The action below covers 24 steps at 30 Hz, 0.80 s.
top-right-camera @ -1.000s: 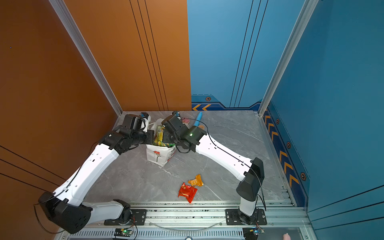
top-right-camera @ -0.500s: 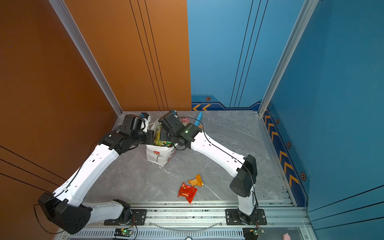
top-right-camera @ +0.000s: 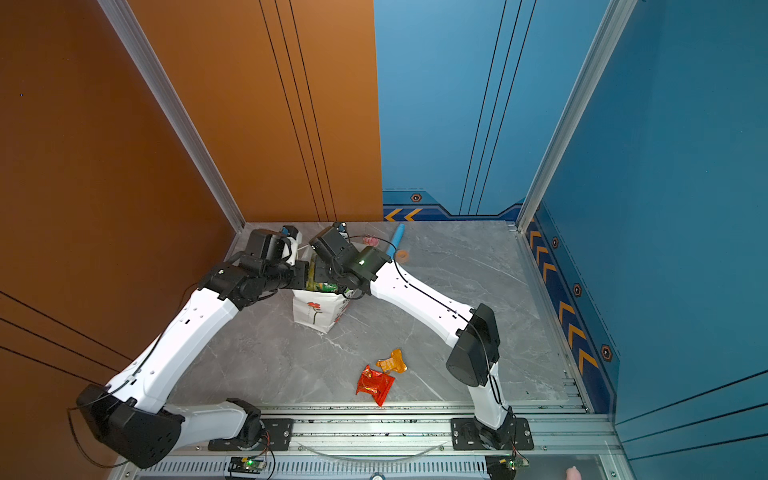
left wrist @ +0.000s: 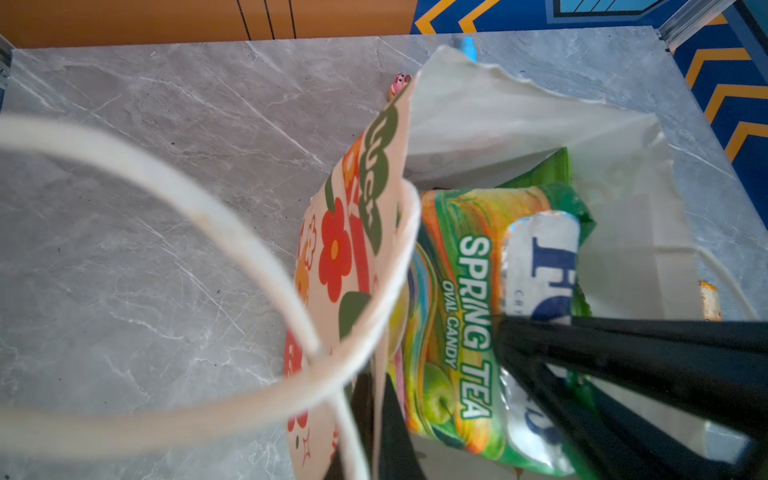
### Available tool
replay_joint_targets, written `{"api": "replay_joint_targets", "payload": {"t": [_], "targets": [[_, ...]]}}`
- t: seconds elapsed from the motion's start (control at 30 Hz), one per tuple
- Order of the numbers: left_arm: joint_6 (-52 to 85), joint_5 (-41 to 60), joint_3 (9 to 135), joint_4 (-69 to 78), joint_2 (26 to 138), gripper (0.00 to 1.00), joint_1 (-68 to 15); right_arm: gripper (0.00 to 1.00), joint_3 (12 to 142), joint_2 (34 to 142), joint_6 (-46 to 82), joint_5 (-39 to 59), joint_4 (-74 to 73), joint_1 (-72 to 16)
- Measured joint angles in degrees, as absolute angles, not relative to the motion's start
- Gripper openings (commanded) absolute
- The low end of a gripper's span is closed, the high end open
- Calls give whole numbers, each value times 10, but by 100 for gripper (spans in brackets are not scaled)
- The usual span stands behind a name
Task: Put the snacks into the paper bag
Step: 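Lower the green pack into the paper bag and open the right gripper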
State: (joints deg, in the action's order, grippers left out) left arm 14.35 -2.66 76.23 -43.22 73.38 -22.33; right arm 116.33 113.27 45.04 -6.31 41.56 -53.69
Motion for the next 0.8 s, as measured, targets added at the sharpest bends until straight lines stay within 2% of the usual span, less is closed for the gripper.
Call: {"api": "replay_joint_targets", "payload": {"t": [0.17, 0.53, 0.8], "targets": [[143, -30, 762, -432, 734, 0, -226, 4, 1166, 1141, 450, -62, 416, -537], [143, -30, 762, -432, 734, 0, -229, 20, 1166, 1141, 450, -60, 416, -533], [143, -30, 762, -432, 734, 0, -230, 40, 1149, 1117, 444, -51, 416, -528]]}}
